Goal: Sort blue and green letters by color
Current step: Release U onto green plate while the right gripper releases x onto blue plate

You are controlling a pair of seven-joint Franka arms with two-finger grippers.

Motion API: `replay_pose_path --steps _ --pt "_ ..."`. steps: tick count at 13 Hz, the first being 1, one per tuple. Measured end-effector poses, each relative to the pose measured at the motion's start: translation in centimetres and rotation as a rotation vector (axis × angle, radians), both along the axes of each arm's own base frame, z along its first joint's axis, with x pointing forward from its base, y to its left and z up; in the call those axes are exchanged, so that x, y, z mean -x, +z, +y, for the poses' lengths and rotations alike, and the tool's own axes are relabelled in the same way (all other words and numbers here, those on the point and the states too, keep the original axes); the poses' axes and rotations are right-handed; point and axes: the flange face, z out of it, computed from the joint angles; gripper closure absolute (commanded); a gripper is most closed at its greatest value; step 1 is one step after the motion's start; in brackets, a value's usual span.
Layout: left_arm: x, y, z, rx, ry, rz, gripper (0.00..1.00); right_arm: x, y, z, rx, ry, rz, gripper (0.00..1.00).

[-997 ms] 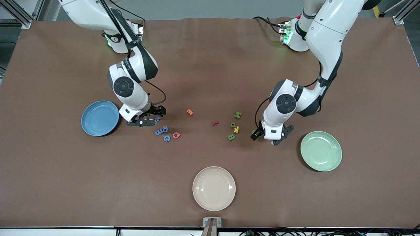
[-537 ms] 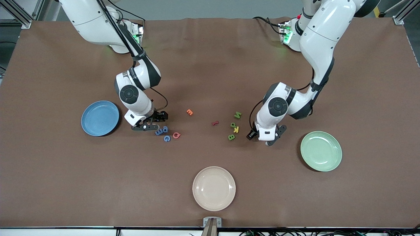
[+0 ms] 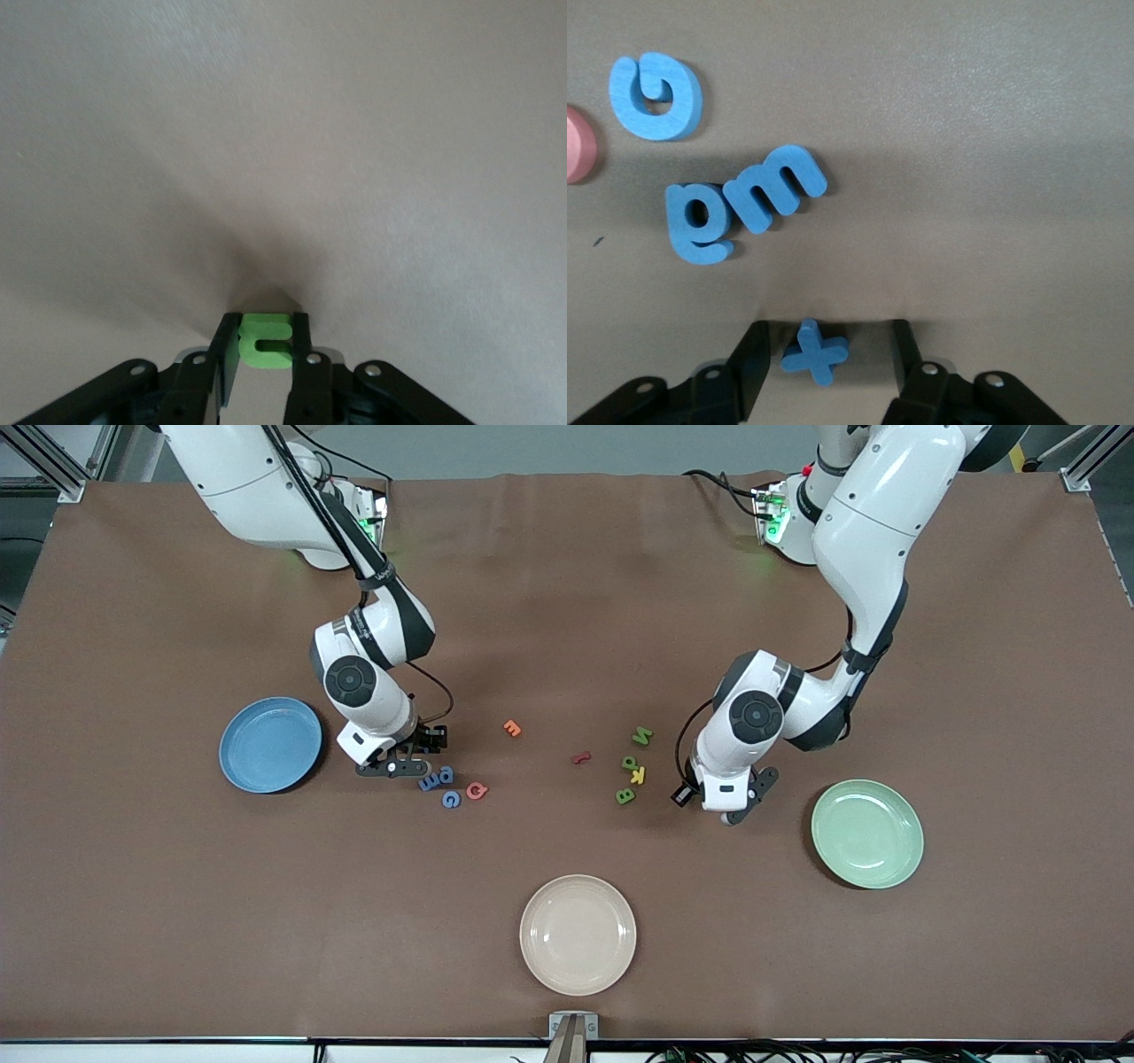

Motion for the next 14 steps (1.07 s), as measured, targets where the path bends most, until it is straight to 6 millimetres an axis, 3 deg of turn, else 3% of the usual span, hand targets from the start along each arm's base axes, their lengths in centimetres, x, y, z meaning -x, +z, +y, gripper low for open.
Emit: replay_pose_path --steps 2,5,7,9,10,11,12,13,14 --pt "-1.4 2.3 2.0 -0.027 -0.019 0.015 1.0 0.0 0.1 0.0 0.0 -0.001 -0.001 0.71" --pt "-4.2 6.7 9.6 -0.068 -0.105 0.025 0.99 -0.1 0.3 0.0 -0.001 -0.005 -0.004 0.8" --pt "-5.4 7.1 15.1 -0.097 -0.164 0.028 0.99 -0.1 0.3 0.0 -0.001 -0.005 -0.004 0.8" --pt "-6.0 6.4 19.0 -0.126 -0.231 0.036 0.91 -0.2 0.7 0.0 -0.001 -0.005 -0.005 0.8" --pt "-6.3 6.2 20.5 -0.132 -0.267 0.037 0.83 -0.4 1.5 -0.2 0.002 -0.009 -0.002 0.8" --pt "-6.6 6.0 21.8 -0.13 -0.303 0.038 0.54 -0.9 3.0 -0.8 0.003 -0.011 -0.005 0.8" --pt "-7.0 5.9 23.0 -0.127 -0.331 0.037 0.06 -1.5 4.7 -2.0 0.001 -0.001 -0.014 0.8" --pt "-7.3 5.7 24.0 -0.124 -0.353 0.036 0.0 -2.1 6.6 -4.0 -0.005 0.017 -0.028 0.8" --pt "-7.6 5.5 24.8 -0.122 -0.365 0.036 0.0 -2.6 8.2 -6.7 -0.008 0.035 -0.039 0.8"
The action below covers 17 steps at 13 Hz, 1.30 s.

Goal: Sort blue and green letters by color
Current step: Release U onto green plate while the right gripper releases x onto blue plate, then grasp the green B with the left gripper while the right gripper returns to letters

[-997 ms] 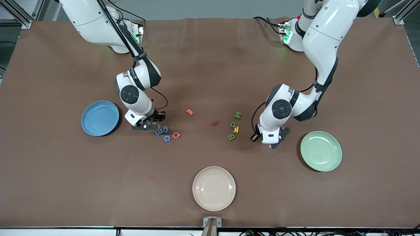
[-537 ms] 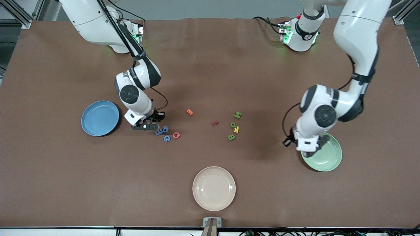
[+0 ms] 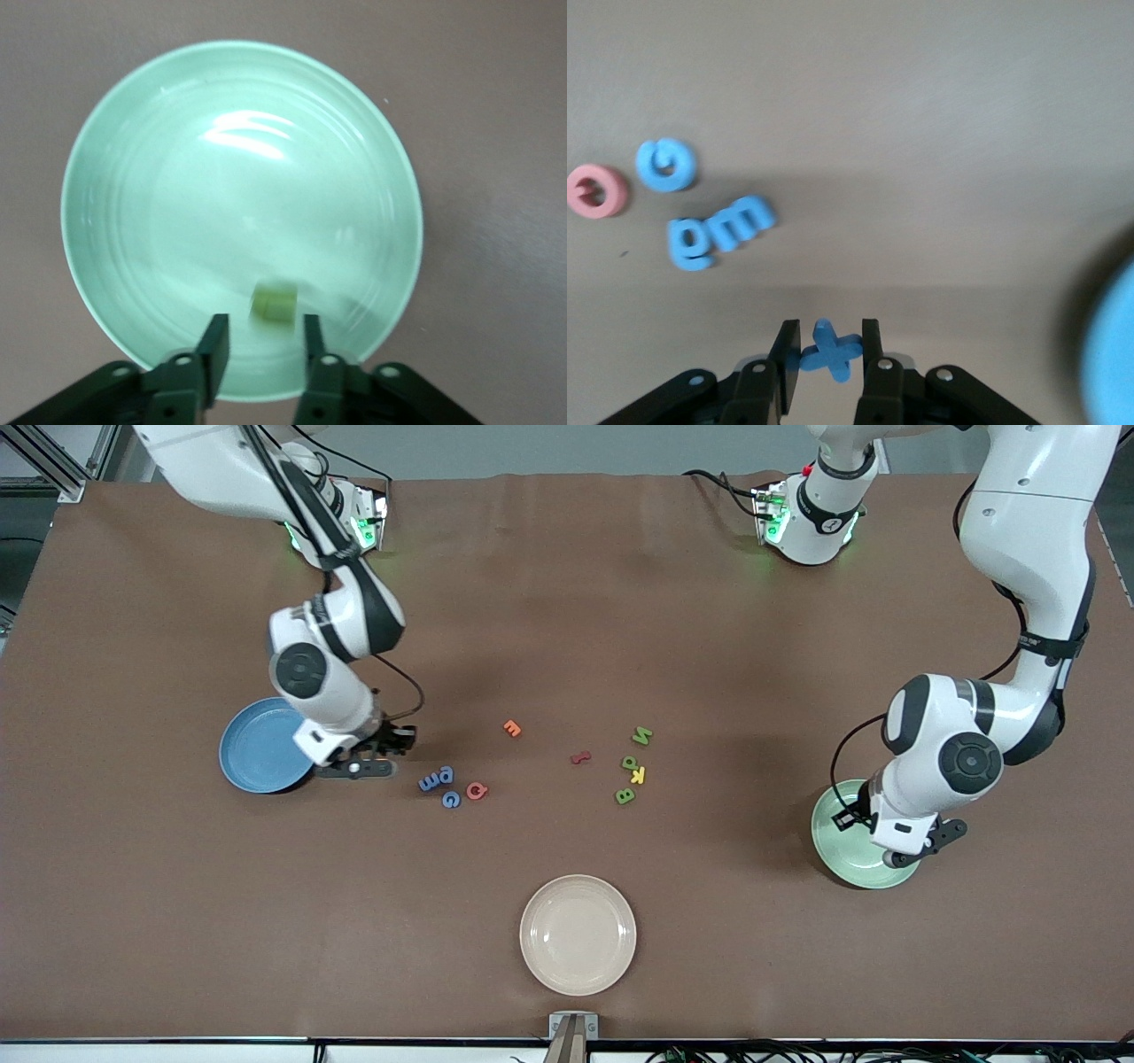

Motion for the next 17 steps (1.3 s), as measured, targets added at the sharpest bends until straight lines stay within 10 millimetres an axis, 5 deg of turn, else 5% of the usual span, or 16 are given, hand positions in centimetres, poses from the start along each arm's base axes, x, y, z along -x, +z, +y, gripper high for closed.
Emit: replay_pose_path --steps 3,5,7,10,13,14,16,17 --pt "-0.2 0.2 -0.9 0.007 -0.023 -0.006 0.0 0.1 0.6 -8.8 0.0 0.046 0.013 0.79" --pt "-0.2 0.9 -4.2 0.028 -0.029 -0.019 0.03 1.0 -0.9 -14.2 -0.004 0.063 0.045 0.79" --pt "0.6 1.7 -11.2 0.052 -0.018 -0.037 0.04 2.1 -2.1 -18.5 -0.012 0.074 0.071 0.79" --pt "2.4 0.5 -24.8 0.089 -0.059 -0.058 0.07 3.7 -3.5 -20.4 -0.006 0.086 0.078 0.78" --pt "4.2 -2.4 -32.4 0.133 -0.098 -0.08 0.14 4.6 -4.5 -21.4 0.017 0.101 0.069 0.75" --pt "4.7 -2.9 -33.7 0.142 -0.114 -0.085 0.21 4.8 -4.6 -21.7 0.018 0.097 0.071 0.65" --pt "5.7 -3.5 -35.6 0.154 -0.143 -0.091 0.36 5.1 -4.8 -22.1 0.018 0.09 0.075 0.12" --pt "6.3 -3.8 -36.4 0.156 -0.153 -0.089 0.41 5.1 -4.9 -22.1 0.018 0.089 0.075 0.08"
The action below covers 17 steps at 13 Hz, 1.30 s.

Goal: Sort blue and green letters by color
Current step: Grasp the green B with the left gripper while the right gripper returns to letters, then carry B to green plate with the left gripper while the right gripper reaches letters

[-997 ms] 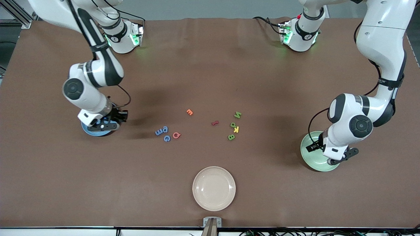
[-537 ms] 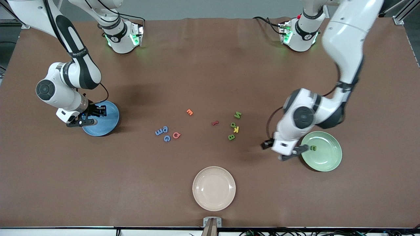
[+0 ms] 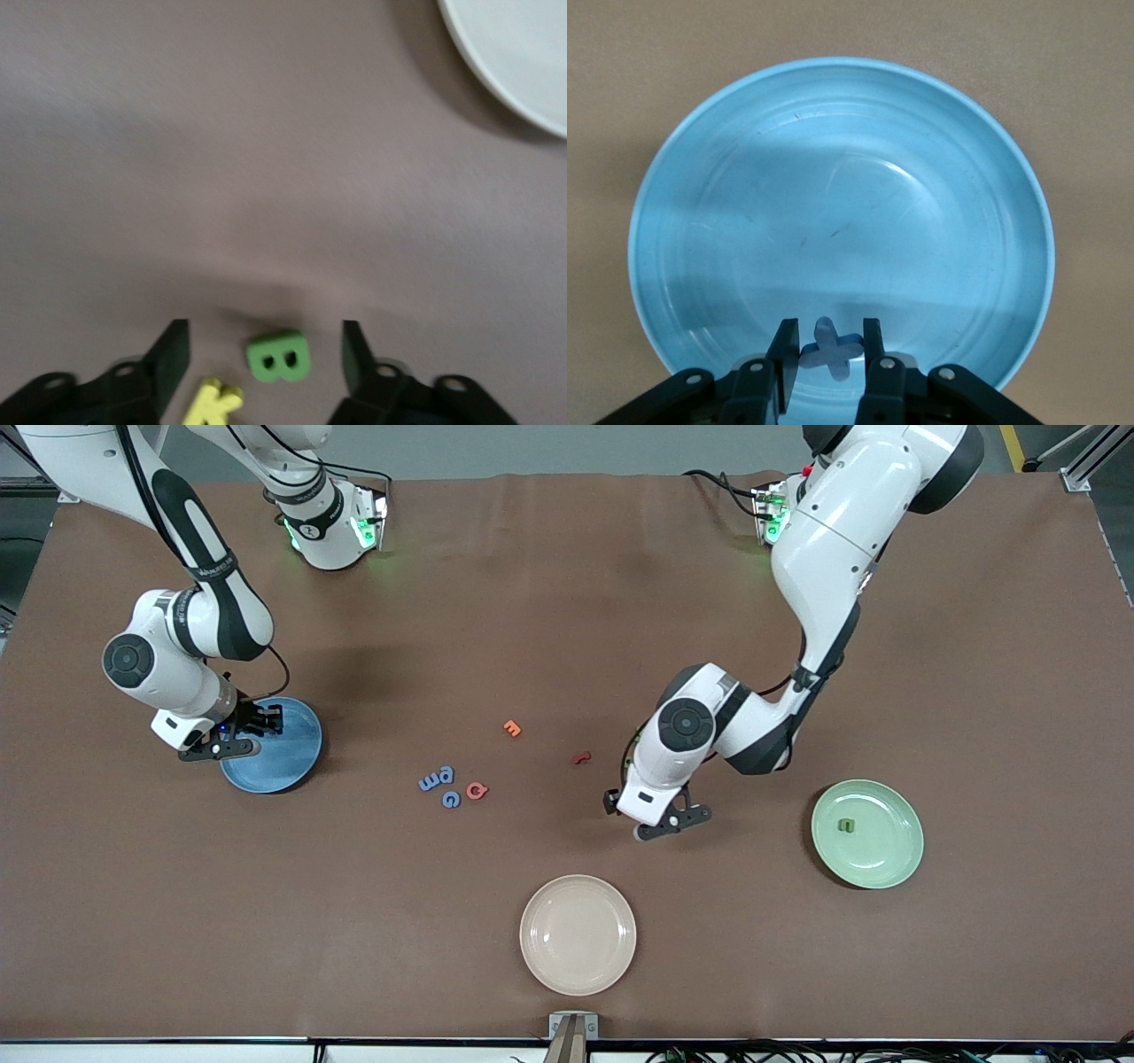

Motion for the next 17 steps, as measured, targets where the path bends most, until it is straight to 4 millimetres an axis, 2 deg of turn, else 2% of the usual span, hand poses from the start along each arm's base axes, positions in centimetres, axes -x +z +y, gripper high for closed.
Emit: replay_pose_path --steps 4,6,7,9,13,16,17 --pt "1.0 -1.4 -1.0 -0.001 0.067 0.023 0.47 -0.1 0.1 0.6 -0.002 0.011 -0.002 0.05" --pt "1.3 -1.8 -1.3 -0.001 0.102 0.031 0.47 -0.7 0.5 2.0 -0.002 0.035 -0.018 0.05" --pt "1.3 -1.8 -1.3 -0.001 0.112 0.032 0.47 -1.3 0.8 3.4 0.0 0.037 -0.031 0.05" --pt "1.3 -1.8 -1.3 -0.002 0.123 0.033 0.48 -2.4 1.8 7.8 0.006 0.012 -0.06 0.05" --pt "1.2 -2.1 -1.1 -0.005 0.147 0.038 0.58 -4.0 2.8 17.4 0.0 -0.018 -0.11 0.05" --pt "1.2 -2.1 -1.1 -0.005 0.184 0.043 0.93 -5.3 2.2 22.8 -0.01 -0.051 -0.125 0.05" --pt "1.0 -2.0 -1.0 -0.002 0.195 0.04 0.99 -5.7 1.8 24.0 -0.013 -0.054 -0.128 0.05"
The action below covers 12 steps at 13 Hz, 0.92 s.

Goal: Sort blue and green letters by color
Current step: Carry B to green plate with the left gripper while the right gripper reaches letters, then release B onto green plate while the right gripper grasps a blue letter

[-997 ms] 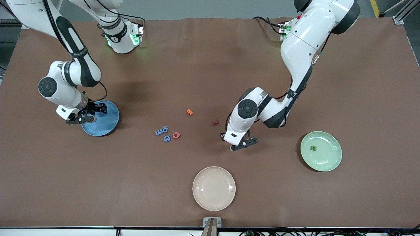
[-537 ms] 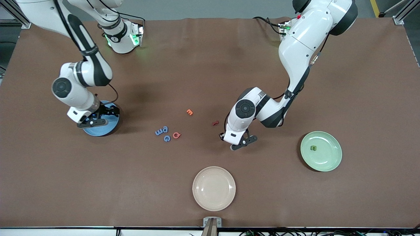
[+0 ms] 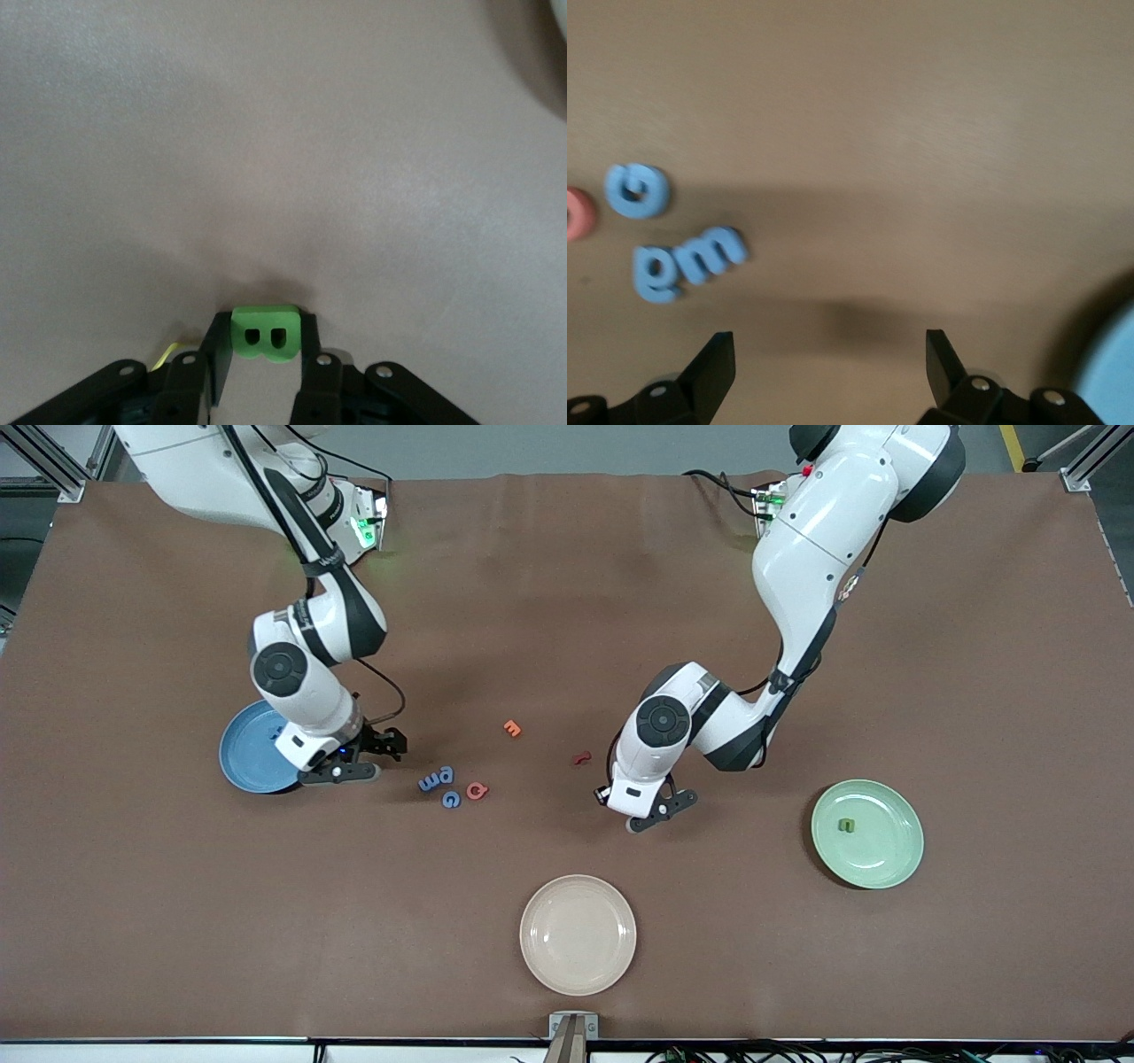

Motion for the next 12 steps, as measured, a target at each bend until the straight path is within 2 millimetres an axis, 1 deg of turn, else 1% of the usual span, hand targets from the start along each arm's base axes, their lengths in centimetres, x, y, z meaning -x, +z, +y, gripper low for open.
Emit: replay_pose_path --steps 2,3,4,5,6,7,8,9,10,12 --pt "-0.8 0.7 0.5 0.005 0.032 -0.008 1.0 -1.1 -0.7 1.5 -0.007 -0.04 -0.005 0.06" --pt "-1.6 1.5 1.1 0.003 0.055 -0.013 1.0 -1.5 -1.0 2.2 -0.011 -0.074 -0.007 0.06" --pt "-2.7 2.9 2.5 -0.006 0.081 -0.018 1.0 -1.8 -1.4 2.9 -0.014 -0.109 -0.007 0.06" --pt "-4.3 4.6 4.7 -0.017 0.115 -0.02 1.0 -1.9 -1.7 3.5 -0.016 -0.147 -0.006 0.06" --pt "-5.8 6.4 7.4 -0.031 0.145 -0.022 1.0 -2.0 -2.0 4.0 -0.017 -0.191 -0.004 0.05" --pt "-7.2 8.1 10.3 -0.046 0.162 -0.022 1.0 -2.1 -2.3 4.2 -0.019 -0.243 -0.002 0.05" --pt "-8.4 9.3 13.4 -0.061 0.164 -0.018 1.0 -2.2 -2.4 4.3 -0.022 -0.32 0.0 0.03" --pt "-9.2 9.8 16.5 -0.077 0.157 -0.006 1.0 -2.3 -2.5 4.2 -0.029 -0.438 0.005 0.03" --pt "-9.9 9.6 19.4 -0.091 0.145 0.011 0.99 -2.4 -2.5 4.1 -0.037 -0.576 0.01 0.03" --pt "-10.5 8.5 25.0 -0.107 0.111 0.041 0.99 -2.5 -2.3 4.1 -0.05 -0.789 0.017 0.01"
